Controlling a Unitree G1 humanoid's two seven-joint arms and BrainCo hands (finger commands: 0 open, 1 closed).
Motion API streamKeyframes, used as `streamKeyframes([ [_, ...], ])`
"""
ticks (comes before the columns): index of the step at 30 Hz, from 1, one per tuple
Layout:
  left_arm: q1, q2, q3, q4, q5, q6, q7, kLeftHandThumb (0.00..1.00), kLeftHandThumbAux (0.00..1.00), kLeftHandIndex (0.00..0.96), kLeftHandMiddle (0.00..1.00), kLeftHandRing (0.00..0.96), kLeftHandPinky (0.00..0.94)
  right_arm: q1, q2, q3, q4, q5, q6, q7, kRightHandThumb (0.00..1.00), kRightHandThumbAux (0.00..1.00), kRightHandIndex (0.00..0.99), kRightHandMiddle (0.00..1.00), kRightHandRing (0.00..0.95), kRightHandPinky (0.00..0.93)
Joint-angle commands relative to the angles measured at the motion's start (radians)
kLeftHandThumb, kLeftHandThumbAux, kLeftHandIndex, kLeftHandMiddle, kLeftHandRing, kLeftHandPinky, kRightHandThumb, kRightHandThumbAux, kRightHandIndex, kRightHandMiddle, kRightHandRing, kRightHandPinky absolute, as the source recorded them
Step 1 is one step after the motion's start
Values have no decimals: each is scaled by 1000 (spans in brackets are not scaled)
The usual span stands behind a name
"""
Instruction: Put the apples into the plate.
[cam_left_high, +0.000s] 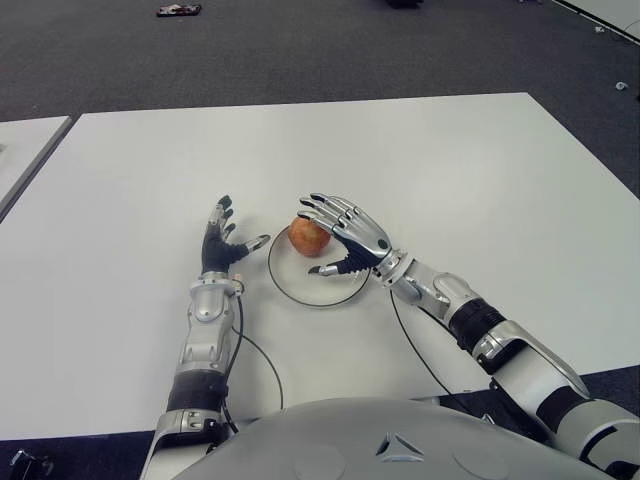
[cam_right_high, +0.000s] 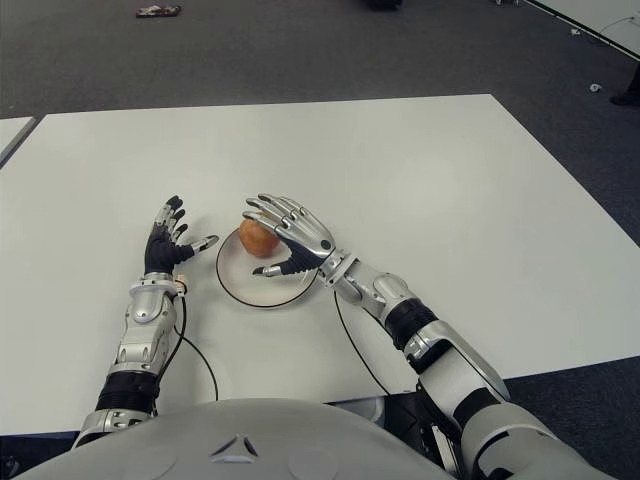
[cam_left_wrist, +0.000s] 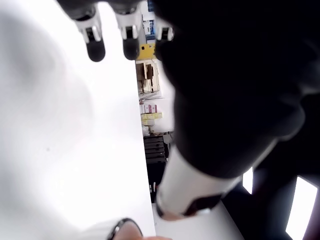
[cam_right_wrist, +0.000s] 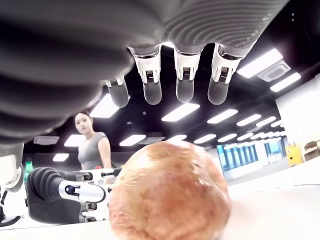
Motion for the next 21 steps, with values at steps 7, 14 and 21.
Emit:
streamKeyframes([
  [7,2,3,2,-1,3,16,1,0,293,0,0,0,21,-66,-17,-71,45,82,-35,3,133,432,20,0,0,0],
  [14,1,1,1,-2,1,21,0,0,292,0,0,0,25,-138,-6,-194,123,244,-154,-16,124,447,13,0,0,0],
  [21,-1,2,1,9,-4,15,-6,0,286,0,0,0,21,-129,46,-307,132,454,-247,50,111,475,1,0,0,7],
])
